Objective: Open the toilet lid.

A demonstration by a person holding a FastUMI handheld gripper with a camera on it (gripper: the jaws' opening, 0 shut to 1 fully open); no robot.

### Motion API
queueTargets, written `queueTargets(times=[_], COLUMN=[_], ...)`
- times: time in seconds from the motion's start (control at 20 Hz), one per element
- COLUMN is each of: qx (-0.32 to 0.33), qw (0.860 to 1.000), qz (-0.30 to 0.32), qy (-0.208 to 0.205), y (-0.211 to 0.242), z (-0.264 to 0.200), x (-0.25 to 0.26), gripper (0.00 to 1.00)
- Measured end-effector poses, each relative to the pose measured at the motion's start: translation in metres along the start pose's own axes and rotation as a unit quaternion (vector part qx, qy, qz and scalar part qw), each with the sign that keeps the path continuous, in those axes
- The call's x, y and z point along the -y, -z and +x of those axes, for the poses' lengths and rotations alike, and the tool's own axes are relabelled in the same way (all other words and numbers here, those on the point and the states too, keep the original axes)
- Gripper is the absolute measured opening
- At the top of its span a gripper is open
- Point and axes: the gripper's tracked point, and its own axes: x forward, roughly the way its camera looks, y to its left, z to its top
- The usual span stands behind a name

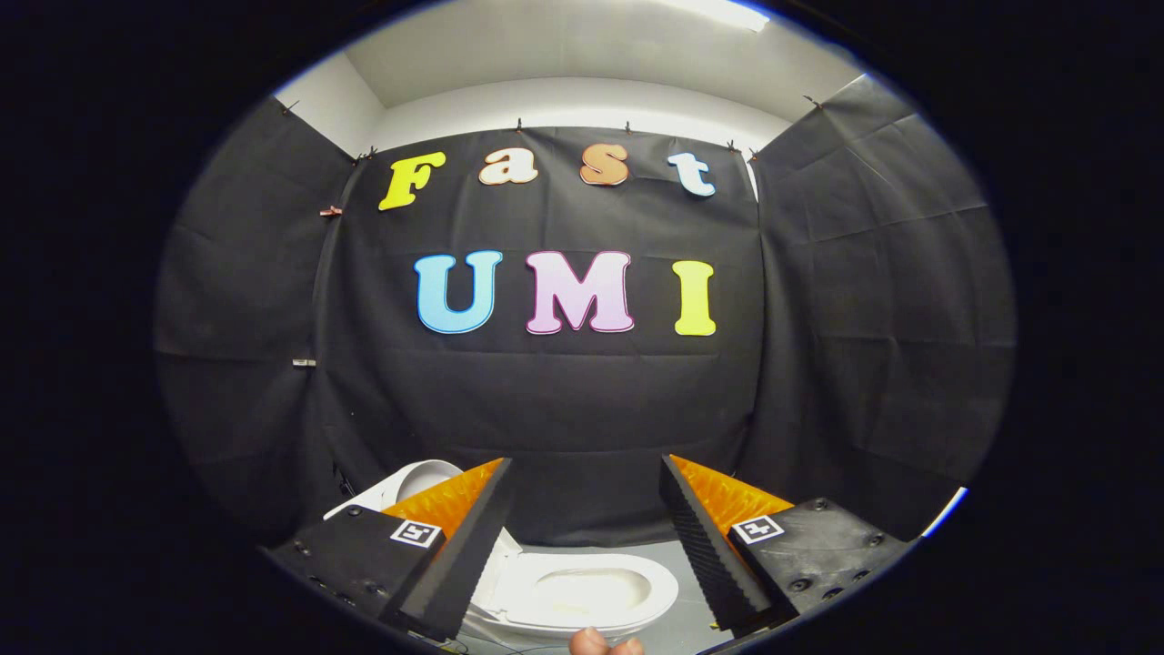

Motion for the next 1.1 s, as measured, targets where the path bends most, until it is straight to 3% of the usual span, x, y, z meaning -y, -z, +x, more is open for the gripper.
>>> queueTargets(times=[1.1], qx=[0.001], qw=[1.000], qz=[-0.005], qy=[0.000], y=[-0.0004], z=[-0.0027], x=[-0.0051], gripper=[1.00])
